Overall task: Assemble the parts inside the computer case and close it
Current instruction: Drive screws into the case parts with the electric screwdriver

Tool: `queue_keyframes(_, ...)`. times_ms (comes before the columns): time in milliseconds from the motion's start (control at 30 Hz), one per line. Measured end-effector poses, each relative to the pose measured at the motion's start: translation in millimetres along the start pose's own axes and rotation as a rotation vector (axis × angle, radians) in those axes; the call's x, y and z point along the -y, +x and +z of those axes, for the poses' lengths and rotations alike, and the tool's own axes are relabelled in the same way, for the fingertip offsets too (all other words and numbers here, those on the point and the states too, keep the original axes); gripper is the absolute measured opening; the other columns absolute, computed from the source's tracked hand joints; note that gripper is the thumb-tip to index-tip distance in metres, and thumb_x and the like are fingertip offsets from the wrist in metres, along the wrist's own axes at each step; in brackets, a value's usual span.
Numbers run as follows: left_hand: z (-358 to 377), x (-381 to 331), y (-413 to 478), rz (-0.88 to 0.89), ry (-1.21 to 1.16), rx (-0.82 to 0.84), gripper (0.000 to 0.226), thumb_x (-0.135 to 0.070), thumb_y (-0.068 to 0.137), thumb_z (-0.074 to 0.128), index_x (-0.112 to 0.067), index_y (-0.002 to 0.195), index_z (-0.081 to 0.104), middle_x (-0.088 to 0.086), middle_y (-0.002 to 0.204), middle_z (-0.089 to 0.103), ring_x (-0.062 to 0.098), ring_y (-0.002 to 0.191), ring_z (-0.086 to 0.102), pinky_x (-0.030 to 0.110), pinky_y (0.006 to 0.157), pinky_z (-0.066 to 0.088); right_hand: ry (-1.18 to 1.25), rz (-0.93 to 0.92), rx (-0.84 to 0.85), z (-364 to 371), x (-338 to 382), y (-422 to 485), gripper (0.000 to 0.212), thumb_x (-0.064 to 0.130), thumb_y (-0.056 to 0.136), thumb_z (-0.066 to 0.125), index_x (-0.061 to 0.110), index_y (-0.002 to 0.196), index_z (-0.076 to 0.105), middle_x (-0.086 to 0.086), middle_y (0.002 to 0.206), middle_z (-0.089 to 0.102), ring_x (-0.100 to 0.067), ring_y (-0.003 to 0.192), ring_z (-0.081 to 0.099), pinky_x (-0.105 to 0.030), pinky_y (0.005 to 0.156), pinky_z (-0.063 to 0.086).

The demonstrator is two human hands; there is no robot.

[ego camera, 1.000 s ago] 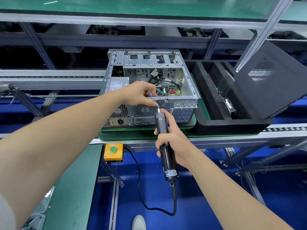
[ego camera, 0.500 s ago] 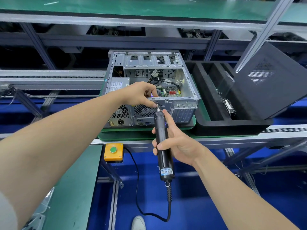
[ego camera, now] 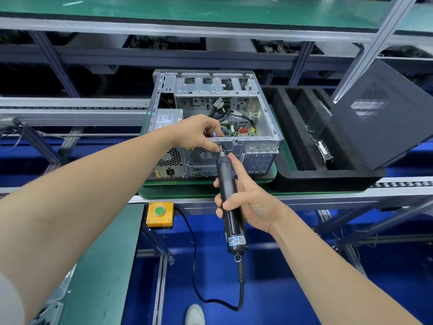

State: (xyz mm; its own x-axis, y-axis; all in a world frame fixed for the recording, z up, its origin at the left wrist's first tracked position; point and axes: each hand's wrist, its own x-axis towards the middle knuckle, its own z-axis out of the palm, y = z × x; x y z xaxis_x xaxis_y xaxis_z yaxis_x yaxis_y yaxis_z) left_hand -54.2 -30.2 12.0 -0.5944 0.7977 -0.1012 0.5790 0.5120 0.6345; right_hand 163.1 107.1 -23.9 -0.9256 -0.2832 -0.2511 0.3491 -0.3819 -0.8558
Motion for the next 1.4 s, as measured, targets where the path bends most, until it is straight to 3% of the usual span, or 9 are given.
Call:
queue_keyframes(234,1.2,2.1,0.9,-0.009,0.006,-0.022,0.027,-0.04,0.078,0.085,-0.029,0.095,0.066,0.012,0.087,0.064,0.014,0.068,0.052,0.035,0.068,0.044,0.006,-0.01,-0.004,-3.2,-0.4,-1.0,0.125,-0.02,0.07,0.059,0.062,0.155,0.02,-0.019,0.123,0.044,-0.03,0.074,0.056,-0.046,0.069,0.056)
queue_keyframes(367,2.6,3.7,1.5,-0.01,-0.004,-0.028,0.028,-0.041,0.077,0.086,-0.03,0.095,0.067,0.0,0.079,0.058,0.013,0.068,0.051,0.034,0.068,0.042,0.001,-0.005,-0.013,-3.4,0.5,-0.3,0.127,-0.02,0.068,0.06,0.062,0.156,0.018,-0.019,0.123,0.044,-0.031,0.073,0.055,-0.046,0.068,0.055)
queue_keyframes(567,1.2,3.7,2.6,-0.004,0.0,-0.006,0.029,-0.037,0.078,0.086,-0.031,0.1,0.068,0.016,0.093,0.065,0.019,0.074,0.055,0.049,0.077,0.05,-0.015,-0.012,-0.027,-2.5,-0.9,1.6,0.126,-0.02,0.07,0.061,0.061,0.157,0.018,-0.02,0.123,0.045,-0.031,0.074,0.055,-0.046,0.07,0.056)
queue_keyframes(867,0.2,-0.7,0.8,-0.007,-0.036,0.03,0.031,-0.031,0.082,0.084,-0.025,0.107,0.068,0.008,0.09,0.062,0.018,0.073,0.053,0.037,0.072,0.045,-0.024,-0.014,-0.032,-2.0,1.1,4.2,0.126,-0.02,0.07,0.061,0.061,0.156,0.018,-0.021,0.124,0.045,-0.03,0.073,0.056,-0.045,0.071,0.057)
queue_keyframes(1001,-0.6,-1.6,0.5,-0.025,-0.037,0.048,0.03,-0.023,0.083,0.083,-0.022,0.109,0.068,0.015,0.092,0.061,0.019,0.074,0.053,0.038,0.072,0.045,-0.025,-0.014,-0.038,-0.6,1.8,3.8,0.127,-0.02,0.069,0.06,0.062,0.156,0.018,-0.021,0.124,0.045,-0.03,0.073,0.055,-0.045,0.071,0.056)
queue_keyframes(1101,-0.9,-3.6,-1.4,-0.072,-0.128,0.062,0.023,-0.014,0.085,0.072,-0.019,0.108,0.07,-0.002,0.089,0.063,0.008,0.073,0.057,0.029,0.071,0.043,-0.04,-0.011,-0.047,0.0,2.0,3.8,0.127,-0.019,0.067,0.061,0.061,0.156,0.018,-0.02,0.123,0.046,-0.03,0.071,0.056,-0.044,0.07,0.056)
queue_keyframes(1168,-1.2,-6.9,-1.8,-0.111,-0.249,0.026,0.026,-0.015,0.084,0.056,-0.021,0.1,0.075,-0.015,0.101,0.067,-0.002,0.088,0.062,0.024,0.078,0.042,-0.047,-0.012,-0.057,0.0,1.6,3.6,0.126,-0.019,0.068,0.062,0.062,0.156,0.02,-0.02,0.121,0.047,-0.028,0.068,0.055,-0.044,0.068,0.055)
queue_keyframes(1234,-1.4,-8.5,-0.1,-0.149,-0.302,-0.014,0.036,-0.013,0.087,0.046,-0.024,0.094,0.079,-0.017,0.11,0.069,0.004,0.098,0.063,0.023,0.082,0.043,-0.047,-0.012,-0.068,-0.3,0.7,3.1,0.124,-0.018,0.069,0.062,0.062,0.155,0.022,-0.019,0.12,0.048,-0.028,0.066,0.055,-0.044,0.067,0.054)
queue_keyframes(1401,1.3,-5.2,7.9,-0.242,-0.204,-0.018,0.031,-0.001,0.089,0.049,-0.018,0.094,0.074,-0.015,0.085,0.067,0.009,0.069,0.053,0.028,0.069,0.039,-0.06,-0.008,-0.086,-1.6,-1.3,4.1,0.122,-0.017,0.071,0.064,0.064,0.153,0.024,-0.018,0.12,0.049,-0.028,0.068,0.053,-0.044,0.066,0.053)
